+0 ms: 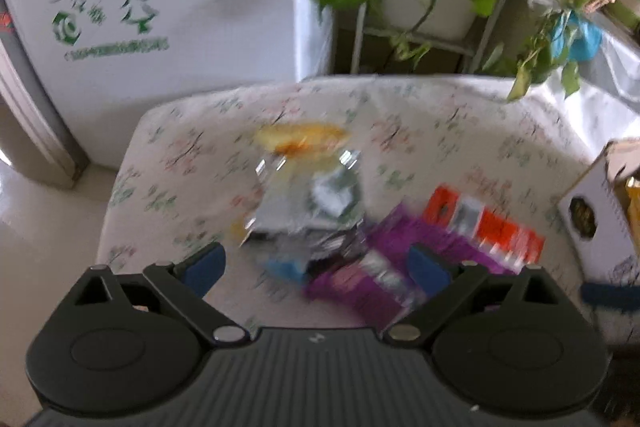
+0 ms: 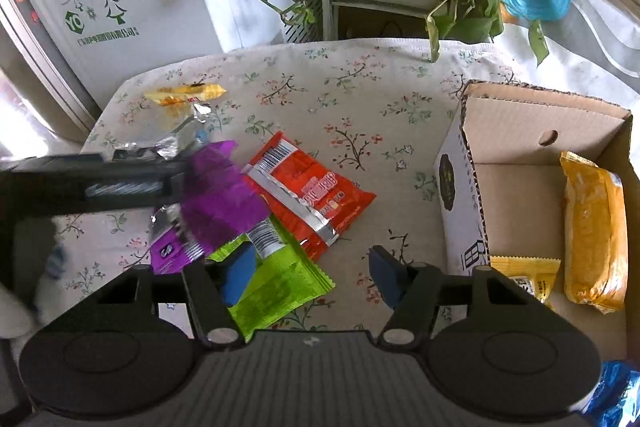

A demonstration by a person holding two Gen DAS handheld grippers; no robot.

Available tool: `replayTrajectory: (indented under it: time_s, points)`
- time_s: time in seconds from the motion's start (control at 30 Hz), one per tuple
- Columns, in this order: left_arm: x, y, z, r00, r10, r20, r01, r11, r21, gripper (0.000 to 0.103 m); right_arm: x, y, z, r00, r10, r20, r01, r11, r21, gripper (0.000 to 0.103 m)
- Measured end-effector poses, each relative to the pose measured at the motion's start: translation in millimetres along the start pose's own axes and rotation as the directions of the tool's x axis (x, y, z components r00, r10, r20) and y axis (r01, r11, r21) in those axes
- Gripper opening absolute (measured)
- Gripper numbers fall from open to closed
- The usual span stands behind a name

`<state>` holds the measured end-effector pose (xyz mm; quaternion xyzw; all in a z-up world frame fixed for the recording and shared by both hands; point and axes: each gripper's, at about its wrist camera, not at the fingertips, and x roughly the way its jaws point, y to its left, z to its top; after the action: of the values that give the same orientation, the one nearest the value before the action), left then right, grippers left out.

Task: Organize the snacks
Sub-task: 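Move both tools back over the remaining snack pile, then grasp the purple pack with the left gripper while the right approaches the green pack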

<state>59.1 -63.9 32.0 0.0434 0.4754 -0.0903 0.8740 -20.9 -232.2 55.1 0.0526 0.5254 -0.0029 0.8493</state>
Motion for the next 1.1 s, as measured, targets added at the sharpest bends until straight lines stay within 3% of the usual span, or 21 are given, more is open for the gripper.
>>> replayTrajectory:
  time_s: [0.23, 0.37, 0.5, 0.67, 0.77, 0.83, 0.93, 1.0, 1.1]
  points:
    - [-3.1, 32.5, -24.6, 0.997, 0.041, -0.073, -0.037, 0.998, 0.056, 0.096, 8.1, 2.1, 0.0, 1.0, -0.017, -0.005, 0.017, 1.0, 0.004, 0.07]
    - [-13.0, 46.7, -22.6, 0.999, -0.01, -0.036, 0.009, 1.0, -0.024, 0.096, 12.5, 4.5, 4.1, 1.0, -0.025, 0.017, 0.024, 0.999, 0.032, 0.07]
    - [-23.0, 46.0, -7.8, 0.998, -0.056, 0.02, 0.057, 0.993, -0.099, 0.097, 12.0, 11.6, 13.4, 0.993, -0.072, 0.096, 0.068, 0.997, 0.048, 0.07]
    - [-21.0, 44.5, -2.6, 0.993, -0.121, -0.001, 0.118, 0.972, -0.205, 0.097, 20.9, 12.4, 23.4, 0.981, -0.132, 0.145, 0.116, 0.987, 0.112, 0.071]
    - [-14.8, 45.5, -4.9, 0.992, -0.126, -0.027, 0.117, 0.969, -0.219, 0.097, 31.0, 20.6, 23.0, 0.983, -0.137, 0.124, 0.132, 0.99, 0.047, 0.072]
    - [-11.3, 49.6, -8.1, 0.991, -0.126, -0.049, 0.11, 0.963, -0.247, 0.097, 36.3, 30.0, 19.4, 0.99, -0.108, 0.086, 0.111, 0.994, -0.021, 0.072]
    - [-8.8, 59.0, -11.6, 0.985, -0.156, -0.073, 0.127, 0.943, -0.307, 0.097, 29.5, 44.1, 11.4, 0.999, -0.009, 0.046, 0.013, 0.995, -0.095, 0.072]
    - [-10.3, 60.9, -13.3, 0.986, -0.151, -0.072, 0.123, 0.945, -0.303, 0.097, 20.3, 51.8, 5.9, 0.998, 0.066, 0.023, -0.062, 0.986, -0.154, 0.073]
    - [-12.8, 57.6, -15.3, 0.986, -0.151, -0.072, 0.127, 0.956, -0.265, 0.097, 5.6, 44.3, 3.7, 0.991, 0.134, 0.014, -0.13, 0.98, -0.149, 0.073]
